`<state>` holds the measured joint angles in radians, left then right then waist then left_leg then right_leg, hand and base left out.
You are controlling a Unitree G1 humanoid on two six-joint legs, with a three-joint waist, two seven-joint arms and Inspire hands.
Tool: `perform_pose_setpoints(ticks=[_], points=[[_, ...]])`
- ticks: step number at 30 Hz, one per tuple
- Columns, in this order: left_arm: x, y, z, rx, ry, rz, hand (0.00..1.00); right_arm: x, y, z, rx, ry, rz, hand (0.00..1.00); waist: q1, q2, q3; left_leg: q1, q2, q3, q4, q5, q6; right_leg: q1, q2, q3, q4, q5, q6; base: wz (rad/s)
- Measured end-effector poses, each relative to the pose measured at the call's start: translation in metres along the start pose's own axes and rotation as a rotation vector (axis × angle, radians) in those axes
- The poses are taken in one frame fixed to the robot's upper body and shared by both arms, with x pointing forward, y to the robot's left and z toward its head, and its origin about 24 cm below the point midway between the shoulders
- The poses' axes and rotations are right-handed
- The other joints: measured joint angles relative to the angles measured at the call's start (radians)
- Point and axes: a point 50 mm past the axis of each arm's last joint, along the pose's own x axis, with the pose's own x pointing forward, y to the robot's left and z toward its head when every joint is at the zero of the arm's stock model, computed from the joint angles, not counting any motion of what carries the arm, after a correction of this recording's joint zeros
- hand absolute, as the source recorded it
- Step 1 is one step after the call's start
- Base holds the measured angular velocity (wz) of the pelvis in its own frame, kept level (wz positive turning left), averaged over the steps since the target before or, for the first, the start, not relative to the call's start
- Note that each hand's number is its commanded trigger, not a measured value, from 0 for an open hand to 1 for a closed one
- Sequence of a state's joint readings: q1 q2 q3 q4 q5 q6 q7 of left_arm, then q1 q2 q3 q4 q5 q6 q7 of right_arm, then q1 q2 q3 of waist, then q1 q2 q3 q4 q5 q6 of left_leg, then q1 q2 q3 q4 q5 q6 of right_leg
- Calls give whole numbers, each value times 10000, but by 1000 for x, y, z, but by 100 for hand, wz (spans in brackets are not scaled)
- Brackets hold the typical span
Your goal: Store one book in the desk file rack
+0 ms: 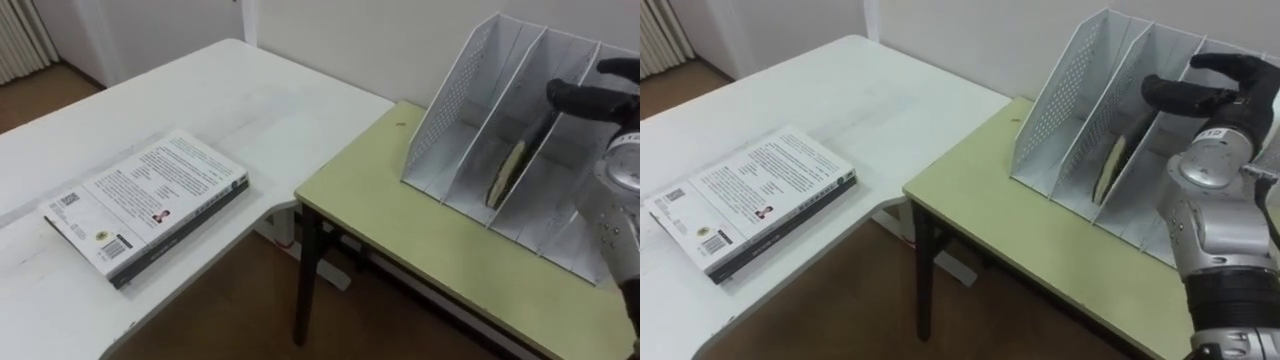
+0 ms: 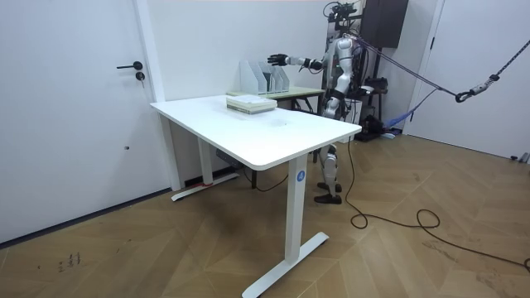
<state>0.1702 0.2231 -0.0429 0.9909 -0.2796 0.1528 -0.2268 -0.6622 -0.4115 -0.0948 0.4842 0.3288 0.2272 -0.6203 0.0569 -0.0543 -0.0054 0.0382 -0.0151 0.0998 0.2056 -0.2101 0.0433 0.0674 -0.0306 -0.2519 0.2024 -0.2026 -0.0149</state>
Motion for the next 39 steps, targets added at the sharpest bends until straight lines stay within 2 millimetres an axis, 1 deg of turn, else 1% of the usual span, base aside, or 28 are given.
perform_pose_setpoints(ticks=[11,17,20,23,25,26,28,29,30,31,32,33,34,36,37,38,39], points=[[0,0,0,-2,11,9,0,2,-2,2,-61,-78,56,0,6,-39,-26,49,3,3,2,1,0,41,1,8,4,4,-4,0],[0,2,-1,12,40,35,0,3,-4,3,-47,-100,175,0,35,-95,-63,58,13,20,7,1,0,40,2,18,11,7,-9,0],[0,2,0,17,33,49,0,1,1,5,297,-10,640,0,30,-99,-68,51,23,58,9,1,0,15,-1,47,15,17,-21,-3],[0,2,0,46,12,43,0,-5,9,15,616,-354,1491,0,-36,-54,-67,42,24,53,17,0,1,19,-14,50,10,27,-22,0],[0,2,0,22,24,27,0,-10,15,22,1049,-545,2300,0,-63,-33,-67,46,28,70,14,0,1,21,-29,61,13,28,-22,0],[0,2,0,22,11,27,0,-15,18,27,1406,-676,2978,0,-98,-32,-66,42,30,81,6,0,0,19,-37,58,19,28,-22,0],[0,3,0,34,-5,53,0,-27,24,29,1957,-801,4398,0,-184,-28,-63,50,33,90,3,1,0,38,-24,51,7,28,-21,0],[-1,3,0,39,0,59,0,-31,25,28,2039,-821,4805,0,-193,-24,-61,62,34,81,3,0,0,51,-26,45,5,28,-21,0],[-1,3,-1,47,-9,66,0,-40,27,24,2147,-810,5626,0,-211,-6,-47,95,33,74,3,0,0,93,-36,54,-2,28,-22,0],[-1,3,-1,43,-16,65,0,-43,28,21,2182,-765,6061,0,-207,3,-30,118,33,83,3,0,0,122,-39,64,-5,28,-21,0],[-1,3,-1,28,-37,61,0,-50,30,11,2319,-456,6942,0,-242,26,14,148,33,113,-3,0,0,167,-58,66,-13,29,-20,0],[-1,3,0,36,-75,46,0,-57,33,0,2450,-25,7760,0,-241,35,31,134,34,114,-15,0,0,170,-70,76,-11,29,-19,0],[-1,3,0,44,-83,27,0,-60,34,-6,2572,226,8141,0,-239,40,34,118,38,111,-20,0,0,165,-69,79,-11,29,-19,0],[-1,3,1,88,-122,-156,0,-75,33,-25,2953,1036,9522,0,-253,58,35,64,51,85,-32,-4,-4,133,-24,82,-6,29,-20,0],[-1,3,1,80,-135,-199,0,-79,33,-27,3045,1111,9830,0,-242,67,41,48,53,75,-60,-5,-5,128,-21,84,-7,30,-22,0],[-2,3,0,57,-124,-306,0,-87,33,-27,3262,1118,10498,0,-226,95,39,45,55,64,-79,-5,-5,127,-26,81,-2,31,-23,0],[-2,4,-2,41,-95,-368,0,-93,35,-23,3567,984,11195,0,-227,126,21,46,58,62,-88,-5,-6,118,-38,84,4,31,-23,0]])
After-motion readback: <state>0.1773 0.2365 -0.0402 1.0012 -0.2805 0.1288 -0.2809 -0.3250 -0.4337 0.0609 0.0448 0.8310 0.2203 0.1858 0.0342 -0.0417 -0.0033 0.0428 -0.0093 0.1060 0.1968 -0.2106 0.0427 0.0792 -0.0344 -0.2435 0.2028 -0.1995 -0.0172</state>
